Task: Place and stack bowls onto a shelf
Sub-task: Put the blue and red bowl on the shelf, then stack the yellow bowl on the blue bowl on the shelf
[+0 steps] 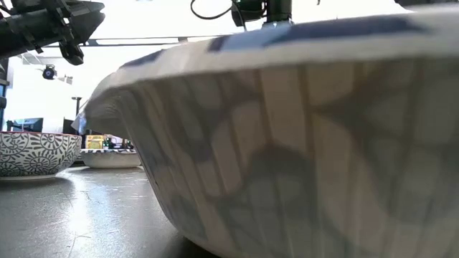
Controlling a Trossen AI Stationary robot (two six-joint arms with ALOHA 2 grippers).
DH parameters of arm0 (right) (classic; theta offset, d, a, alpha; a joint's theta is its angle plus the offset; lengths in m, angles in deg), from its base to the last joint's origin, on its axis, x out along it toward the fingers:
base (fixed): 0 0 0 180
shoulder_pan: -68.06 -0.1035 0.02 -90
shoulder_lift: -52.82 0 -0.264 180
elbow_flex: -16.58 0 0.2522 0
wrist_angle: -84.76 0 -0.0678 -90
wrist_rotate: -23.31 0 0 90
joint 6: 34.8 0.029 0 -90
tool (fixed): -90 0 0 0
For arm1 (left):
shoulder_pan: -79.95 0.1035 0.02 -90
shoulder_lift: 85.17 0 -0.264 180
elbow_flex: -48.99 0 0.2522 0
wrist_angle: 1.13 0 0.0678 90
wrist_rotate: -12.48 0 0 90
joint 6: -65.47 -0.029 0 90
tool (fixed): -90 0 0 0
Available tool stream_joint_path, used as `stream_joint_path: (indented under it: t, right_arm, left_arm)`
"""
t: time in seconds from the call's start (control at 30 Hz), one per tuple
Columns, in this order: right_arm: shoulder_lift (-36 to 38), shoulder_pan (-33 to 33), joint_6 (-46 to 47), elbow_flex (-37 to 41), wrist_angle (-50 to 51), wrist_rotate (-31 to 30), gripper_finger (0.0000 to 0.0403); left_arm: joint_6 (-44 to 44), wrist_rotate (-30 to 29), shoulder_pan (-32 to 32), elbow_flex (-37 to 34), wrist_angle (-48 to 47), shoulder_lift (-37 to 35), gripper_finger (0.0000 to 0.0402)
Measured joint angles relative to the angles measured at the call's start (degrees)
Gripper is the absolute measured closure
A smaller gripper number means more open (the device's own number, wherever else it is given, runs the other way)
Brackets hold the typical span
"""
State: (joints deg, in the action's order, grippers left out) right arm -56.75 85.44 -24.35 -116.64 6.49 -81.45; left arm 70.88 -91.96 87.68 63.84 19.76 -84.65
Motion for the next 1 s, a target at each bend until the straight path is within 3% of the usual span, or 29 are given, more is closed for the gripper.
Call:
stream_joint_path:
  t: [0.23,0.43,1.0]
  right_arm:
    - [3.46,-1.61,2.21,0.0,0.21,0.45,0.024]
    - [5.59,-4.84,9.7,-0.03,-0.04,7.32,0.0255]
    - [8.85,-19.53,20.9,3.43,1.95,5.3,0.0266]
  left_arm:
    - [0.01,0.0,-0.01,0.0,0.01,0.0,0.0319]
    - [0.0,0.0,-0.02,-0.01,-0.02,0.0,0.0319]
    - [0.01,0.0,-0.01,0.0,-0.02,-0.02,0.0319]
